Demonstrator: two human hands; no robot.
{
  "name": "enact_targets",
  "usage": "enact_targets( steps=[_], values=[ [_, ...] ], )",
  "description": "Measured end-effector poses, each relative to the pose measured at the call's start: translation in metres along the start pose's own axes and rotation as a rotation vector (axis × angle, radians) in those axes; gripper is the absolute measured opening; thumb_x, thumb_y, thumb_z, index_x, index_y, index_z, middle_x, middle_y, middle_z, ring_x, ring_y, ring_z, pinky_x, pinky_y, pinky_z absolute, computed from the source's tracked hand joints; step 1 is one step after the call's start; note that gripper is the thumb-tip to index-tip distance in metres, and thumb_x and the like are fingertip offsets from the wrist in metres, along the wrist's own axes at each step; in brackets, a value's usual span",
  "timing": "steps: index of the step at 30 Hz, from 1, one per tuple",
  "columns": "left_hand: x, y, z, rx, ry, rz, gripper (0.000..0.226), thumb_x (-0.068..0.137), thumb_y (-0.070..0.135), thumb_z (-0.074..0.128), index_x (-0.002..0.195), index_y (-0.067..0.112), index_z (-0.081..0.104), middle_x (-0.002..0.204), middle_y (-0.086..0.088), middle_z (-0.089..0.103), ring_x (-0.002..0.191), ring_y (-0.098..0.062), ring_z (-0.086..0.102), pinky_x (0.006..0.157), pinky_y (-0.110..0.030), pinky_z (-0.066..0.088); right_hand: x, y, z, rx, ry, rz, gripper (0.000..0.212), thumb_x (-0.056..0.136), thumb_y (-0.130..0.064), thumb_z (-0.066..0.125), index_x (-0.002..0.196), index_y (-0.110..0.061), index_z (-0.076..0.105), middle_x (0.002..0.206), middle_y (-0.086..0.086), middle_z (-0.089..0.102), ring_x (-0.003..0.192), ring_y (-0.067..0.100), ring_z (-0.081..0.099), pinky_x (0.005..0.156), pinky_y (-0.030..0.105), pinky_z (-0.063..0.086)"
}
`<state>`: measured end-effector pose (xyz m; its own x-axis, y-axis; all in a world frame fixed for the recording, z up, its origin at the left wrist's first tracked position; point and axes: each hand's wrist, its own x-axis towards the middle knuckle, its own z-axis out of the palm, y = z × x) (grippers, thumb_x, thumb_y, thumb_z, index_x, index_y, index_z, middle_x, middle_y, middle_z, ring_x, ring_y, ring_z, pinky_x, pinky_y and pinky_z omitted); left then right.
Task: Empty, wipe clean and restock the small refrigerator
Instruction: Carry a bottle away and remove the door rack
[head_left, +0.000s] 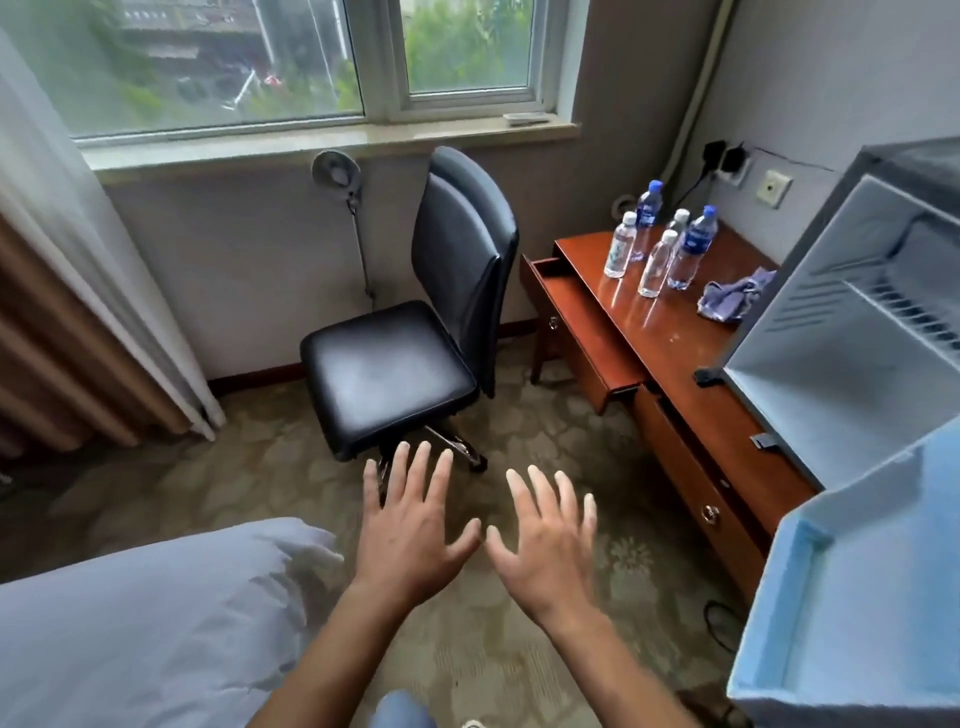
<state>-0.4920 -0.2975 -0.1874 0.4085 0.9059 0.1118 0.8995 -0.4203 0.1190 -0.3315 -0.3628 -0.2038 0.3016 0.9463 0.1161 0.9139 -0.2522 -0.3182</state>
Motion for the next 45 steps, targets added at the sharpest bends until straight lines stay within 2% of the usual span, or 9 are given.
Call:
enact_targets(
  steps=[7, 11, 16, 22, 28, 34, 41, 43, 45],
  values=[
    [0.125, -0.018, 0.022, -0.035, 0.018, 0.191, 0.09, 0.08, 0.074, 0.044, 0.151, 0.019, 0.048, 0.157, -0.01, 0.046, 0.151, -0.031, 0.032, 0.121, -0.058, 0.008, 0.093, 0.003, 0.012, -0.053, 0.065, 0.172, 0.072, 0.081, -0.057, 0.05, 0.147, -0.028, 0.052, 0.151, 0.002, 0.052, 0.144, 0.031, 0.041, 0.115, 0.062, 0.031],
    [0.198, -0.029, 0.025, -0.057, -0.003, 0.29, 0.089, 0.083, 0.074, 0.044, 0.154, 0.02, 0.045, 0.159, -0.008, 0.042, 0.153, -0.029, 0.027, 0.122, -0.059, 0.006, 0.156, -0.009, 0.016, -0.064, 0.101, 0.281, 0.07, 0.081, -0.054, 0.058, 0.145, -0.027, 0.053, 0.148, 0.001, 0.055, 0.142, 0.031, 0.044, 0.114, 0.061, 0.035],
    [0.285, -0.04, 0.017, -0.11, 0.046, 0.413, 0.088, 0.084, 0.073, 0.045, 0.152, 0.018, 0.047, 0.159, -0.01, 0.043, 0.153, -0.031, 0.028, 0.122, -0.059, 0.01, 0.228, -0.022, 0.013, -0.077, 0.194, 0.374, 0.069, 0.084, -0.054, 0.058, 0.147, -0.027, 0.052, 0.149, 0.0, 0.053, 0.143, 0.028, 0.042, 0.116, 0.058, 0.033],
    [0.368, -0.033, 0.024, -0.137, 0.018, 0.492, 0.089, 0.086, 0.073, 0.042, 0.156, 0.02, 0.039, 0.163, -0.008, 0.037, 0.156, -0.029, 0.019, 0.124, -0.056, 0.002, 0.296, -0.003, 0.009, -0.076, 0.201, 0.463, 0.07, 0.087, -0.056, 0.05, 0.151, -0.028, 0.046, 0.155, 0.0, 0.047, 0.147, 0.026, 0.035, 0.119, 0.055, 0.028],
    [0.478, 0.016, 0.042, -0.17, -0.016, 0.567, 0.09, 0.089, 0.075, 0.031, 0.163, 0.025, 0.019, 0.171, -0.005, 0.014, 0.158, -0.025, -0.004, 0.127, -0.049, -0.006, 0.39, 0.065, -0.003, -0.071, 0.194, 0.499, 0.07, 0.093, -0.054, 0.05, 0.156, -0.029, 0.034, 0.161, 0.0, 0.037, 0.15, 0.025, 0.026, 0.121, 0.048, 0.029],
    [0.602, 0.094, 0.049, -0.135, -0.029, 0.574, 0.089, 0.09, 0.078, 0.025, 0.163, 0.029, 0.012, 0.172, -0.002, 0.005, 0.158, -0.024, -0.008, 0.126, -0.052, -0.009, 0.51, 0.163, -0.026, -0.004, 0.219, 0.508, 0.068, 0.092, -0.048, 0.056, 0.154, -0.028, 0.036, 0.162, 0.002, 0.034, 0.15, 0.028, 0.023, 0.12, 0.05, 0.03],
    [0.716, 0.179, 0.056, -0.13, -0.013, 0.586, 0.084, 0.093, 0.071, 0.032, 0.162, 0.026, 0.018, 0.171, -0.005, 0.013, 0.158, -0.027, -0.004, 0.127, -0.055, -0.001, 0.656, 0.279, -0.058, -0.11, 0.325, 0.449, 0.068, 0.079, -0.045, 0.046, 0.14, -0.015, 0.056, 0.14, 0.01, 0.056, 0.13, 0.035, 0.049, 0.107, 0.051, 0.044],
    [0.738, 0.195, 0.06, -0.138, -0.033, 0.583, 0.084, 0.093, 0.072, 0.034, 0.162, 0.026, 0.017, 0.171, -0.004, 0.01, 0.158, -0.026, -0.006, 0.126, -0.054, -0.005, 0.693, 0.307, -0.063, -0.154, 0.296, 0.43, 0.063, 0.079, -0.043, 0.044, 0.133, -0.014, 0.058, 0.127, 0.008, 0.061, 0.12, 0.034, 0.053, 0.104, 0.047, 0.043],
    [0.757, 0.208, 0.064, -0.139, -0.037, 0.582, 0.085, 0.093, 0.072, 0.037, 0.162, 0.026, 0.019, 0.171, -0.004, 0.01, 0.158, -0.026, -0.006, 0.126, -0.053, -0.006, 0.729, 0.333, -0.066, -0.226, 0.233, 0.417, 0.054, 0.082, -0.04, 0.048, 0.129, -0.016, 0.059, 0.12, 0.005, 0.062, 0.119, 0.031, 0.052, 0.11, 0.044, 0.035]
  ],
)
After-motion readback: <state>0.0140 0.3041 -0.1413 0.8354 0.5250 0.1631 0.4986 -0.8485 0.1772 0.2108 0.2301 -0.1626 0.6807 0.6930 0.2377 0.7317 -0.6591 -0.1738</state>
